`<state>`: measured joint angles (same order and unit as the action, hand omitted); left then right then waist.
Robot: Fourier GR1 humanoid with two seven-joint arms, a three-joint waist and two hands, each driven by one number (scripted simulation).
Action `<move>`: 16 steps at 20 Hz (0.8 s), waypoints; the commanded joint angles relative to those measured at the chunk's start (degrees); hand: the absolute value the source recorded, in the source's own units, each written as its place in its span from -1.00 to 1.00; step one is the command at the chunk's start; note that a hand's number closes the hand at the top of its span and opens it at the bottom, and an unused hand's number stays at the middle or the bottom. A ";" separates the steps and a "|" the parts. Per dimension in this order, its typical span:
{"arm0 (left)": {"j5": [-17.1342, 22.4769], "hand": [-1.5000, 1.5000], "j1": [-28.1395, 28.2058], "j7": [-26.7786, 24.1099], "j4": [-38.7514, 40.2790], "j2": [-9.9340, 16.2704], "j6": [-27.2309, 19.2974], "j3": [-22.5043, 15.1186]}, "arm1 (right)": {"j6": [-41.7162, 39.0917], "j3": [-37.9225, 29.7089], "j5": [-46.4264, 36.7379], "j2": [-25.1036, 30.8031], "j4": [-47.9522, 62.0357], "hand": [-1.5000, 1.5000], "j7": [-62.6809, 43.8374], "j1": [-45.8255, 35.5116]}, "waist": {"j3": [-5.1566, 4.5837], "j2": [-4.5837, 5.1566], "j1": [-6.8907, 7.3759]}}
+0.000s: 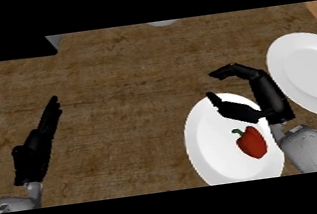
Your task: Pick the bell pepper from the plate and place it in the plate
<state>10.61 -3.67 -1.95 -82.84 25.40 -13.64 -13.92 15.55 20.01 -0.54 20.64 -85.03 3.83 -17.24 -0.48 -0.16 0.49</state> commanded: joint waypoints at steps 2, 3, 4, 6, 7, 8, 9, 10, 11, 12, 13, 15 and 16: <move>4.46 0.00 4.06 -4.48 -0.99 -0.32 3.87 2.98 | 12.03 5.80 -6.18 -9.85 -1.16 -1.00 10.60 13.25 | 0.49 -0.01 -0.53; 6.08 0.00 2.30 -5.60 2.69 0.13 5.89 5.29 | 13.18 8.15 -8.80 -11.15 -0.26 -1.00 13.44 13.67 | 0.46 0.15 -0.66; 4.95 0.00 -0.49 -6.04 5.95 -0.78 6.61 5.18 | 11.68 6.87 -6.98 -10.64 1.05 -1.00 17.06 15.49 | 0.48 0.24 -0.92; 4.38 0.00 0.56 -7.56 6.78 -1.85 6.90 4.98 | 11.68 8.74 -7.95 -6.76 -6.20 -1.00 19.49 23.94 | 0.46 0.07 -1.36; 4.81 0.00 -1.21 -8.01 8.98 -0.70 9.26 6.45 | 14.72 9.09 -11.22 -8.29 -4.57 -1.00 19.12 22.71 | 0.46 0.13 -1.12; 3.19 0.00 0.40 -9.94 9.47 -3.08 6.68 5.10 | 17.62 12.02 -15.64 -7.13 -9.67 -1.00 14.01 25.48 | 0.41 0.02 -1.41; 2.96 0.00 -1.46 -9.11 9.67 -2.60 7.41 5.80 | 17.77 10.68 -16.03 -6.08 -10.98 -1.00 14.29 25.86 | 0.43 0.06 -1.23; 3.02 0.00 0.74 -8.98 8.73 -3.29 7.86 5.68 | 15.91 7.55 -13.87 -4.06 -10.17 -1.00 14.97 26.58 | 0.46 0.09 -0.91; 2.82 0.00 -1.30 -8.89 10.96 -4.24 6.82 5.67 | 16.87 7.19 -15.28 -1.53 -14.46 -1.00 13.25 28.59 | 0.43 0.06 -1.41; 0.24 0.00 -0.81 -10.73 11.00 -6.87 4.01 3.92 | 18.31 7.21 -15.25 -1.99 -15.50 -1.00 14.68 31.31 | 0.44 0.06 -1.42; 3.55 0.00 0.47 -8.59 8.13 -1.78 9.12 7.05 | 16.37 6.05 -16.39 1.22 -19.85 -1.00 9.22 31.07 | 0.43 0.00 -1.02; 1.86 0.00 -1.25 -8.07 9.68 -4.54 6.17 5.54 | 17.72 7.63 -24.29 3.04 -21.67 -1.00 0.49 30.67 | 0.33 0.02 -1.41; 3.56 0.00 0.47 -10.65 11.20 -2.53 9.25 7.49 | 14.10 5.07 -22.86 6.46 -21.64 -1.00 -1.59 30.16 | 0.31 0.09 -1.15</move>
<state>13.32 -3.48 -10.74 -74.04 22.10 -6.61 -8.09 31.37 26.66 -18.69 21.35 -101.91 10.68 11.22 -0.09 -0.12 -0.65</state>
